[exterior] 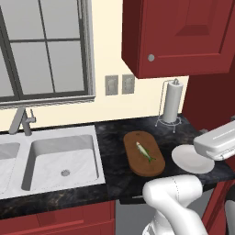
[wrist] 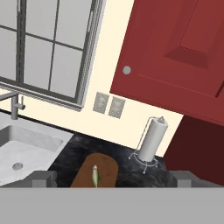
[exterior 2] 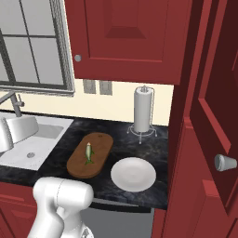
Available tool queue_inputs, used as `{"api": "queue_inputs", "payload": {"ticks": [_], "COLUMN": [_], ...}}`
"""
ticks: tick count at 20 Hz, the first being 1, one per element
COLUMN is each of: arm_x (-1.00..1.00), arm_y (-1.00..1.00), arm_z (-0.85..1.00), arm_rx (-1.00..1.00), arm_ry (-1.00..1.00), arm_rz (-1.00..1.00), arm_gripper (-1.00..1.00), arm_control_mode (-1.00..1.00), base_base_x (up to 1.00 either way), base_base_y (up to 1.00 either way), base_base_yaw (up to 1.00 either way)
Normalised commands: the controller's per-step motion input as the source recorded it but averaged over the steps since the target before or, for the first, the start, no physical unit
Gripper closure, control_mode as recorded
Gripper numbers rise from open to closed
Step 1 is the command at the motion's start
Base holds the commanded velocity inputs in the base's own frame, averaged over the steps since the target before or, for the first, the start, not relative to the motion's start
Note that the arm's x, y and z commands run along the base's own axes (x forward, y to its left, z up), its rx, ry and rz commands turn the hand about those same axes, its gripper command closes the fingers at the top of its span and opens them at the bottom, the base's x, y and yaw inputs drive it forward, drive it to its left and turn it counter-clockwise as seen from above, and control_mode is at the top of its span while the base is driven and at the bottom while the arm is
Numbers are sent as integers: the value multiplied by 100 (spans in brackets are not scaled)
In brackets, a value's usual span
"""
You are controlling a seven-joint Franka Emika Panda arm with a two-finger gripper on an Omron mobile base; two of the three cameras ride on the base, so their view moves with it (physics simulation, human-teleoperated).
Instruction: Pick the fish from the plate and place it on the cutting board. Then pick the condiment bottle from the cabinet and place it next to the cutting board.
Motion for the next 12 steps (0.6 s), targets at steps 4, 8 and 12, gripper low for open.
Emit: {"api": "queue_inputs", "payload": {"ticks": [4, 8, 12], "arm_x": [0, 0, 0], "arm_y": [0, 0, 0], "arm_z": [1, 0, 0], "arm_rx": [0, 0, 0], "arm_ry": [0, 1, 0], "arm_rz": [0, 0, 0], "arm_gripper": [-100, -100, -100], "arm_control_mode": [-100, 100, 100], "base_base_x": [0, 0, 0], "base_base_y": [0, 0, 0], "base_base_yaw": [0, 0, 0]}}
